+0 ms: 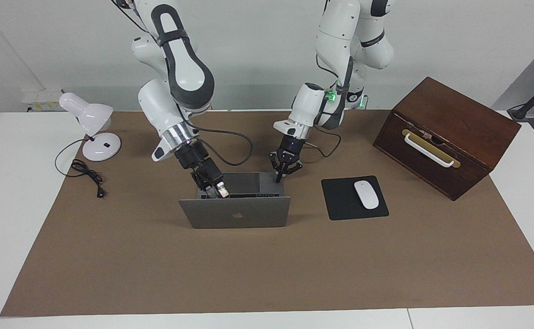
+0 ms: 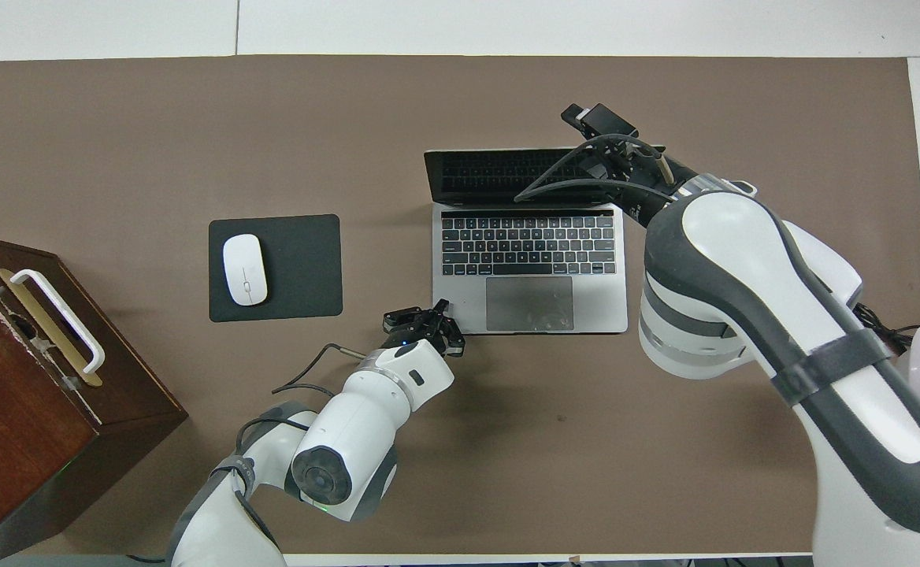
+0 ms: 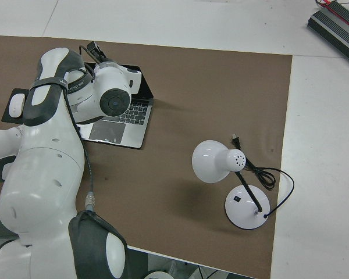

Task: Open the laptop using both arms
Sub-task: 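Push the laptop lid upright and back with the right gripper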

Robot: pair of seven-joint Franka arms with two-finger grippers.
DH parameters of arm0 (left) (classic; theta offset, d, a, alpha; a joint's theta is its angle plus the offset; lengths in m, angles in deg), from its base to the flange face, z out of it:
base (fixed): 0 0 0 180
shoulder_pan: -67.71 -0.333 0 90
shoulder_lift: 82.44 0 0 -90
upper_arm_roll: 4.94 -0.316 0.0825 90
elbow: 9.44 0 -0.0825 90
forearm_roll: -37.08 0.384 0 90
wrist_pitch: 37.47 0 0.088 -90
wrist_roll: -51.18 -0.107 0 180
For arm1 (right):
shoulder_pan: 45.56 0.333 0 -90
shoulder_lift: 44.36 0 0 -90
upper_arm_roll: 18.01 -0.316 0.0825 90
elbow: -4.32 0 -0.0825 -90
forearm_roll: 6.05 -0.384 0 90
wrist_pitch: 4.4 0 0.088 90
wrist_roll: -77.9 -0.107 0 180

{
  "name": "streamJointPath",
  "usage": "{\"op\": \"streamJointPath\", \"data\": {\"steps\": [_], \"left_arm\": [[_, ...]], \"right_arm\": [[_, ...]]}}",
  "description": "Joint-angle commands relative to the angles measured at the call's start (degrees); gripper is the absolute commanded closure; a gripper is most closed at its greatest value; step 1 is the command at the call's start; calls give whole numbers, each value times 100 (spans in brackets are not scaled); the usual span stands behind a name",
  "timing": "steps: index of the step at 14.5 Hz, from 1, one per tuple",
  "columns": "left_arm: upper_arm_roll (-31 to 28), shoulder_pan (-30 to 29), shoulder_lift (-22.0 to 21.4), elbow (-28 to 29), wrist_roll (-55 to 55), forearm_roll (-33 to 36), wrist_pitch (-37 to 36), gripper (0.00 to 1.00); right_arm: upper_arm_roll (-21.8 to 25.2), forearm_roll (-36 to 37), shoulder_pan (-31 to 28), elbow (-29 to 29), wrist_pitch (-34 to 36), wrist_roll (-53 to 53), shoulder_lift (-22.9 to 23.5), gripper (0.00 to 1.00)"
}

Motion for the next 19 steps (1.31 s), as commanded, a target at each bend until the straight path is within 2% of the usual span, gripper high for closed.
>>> {"op": "streamJointPath", "data": {"steps": [1, 11, 16, 19], "left_arm": [[8, -73, 229, -151, -89, 21, 84, 100], [8, -82, 229, -151, -89, 30, 84, 100], [8, -91, 229, -151, -89, 30, 75, 100], [8, -91, 229, -151, -89, 30, 75, 100]], "right_arm": [[-40, -34, -186, -331, 208, -65, 260, 0], [-40, 124, -389, -973, 402, -83, 858, 0], [-49, 116, -293, -964, 376, -196, 797, 0], [-75, 124, -47, -973, 288, -942, 499, 0]]}}
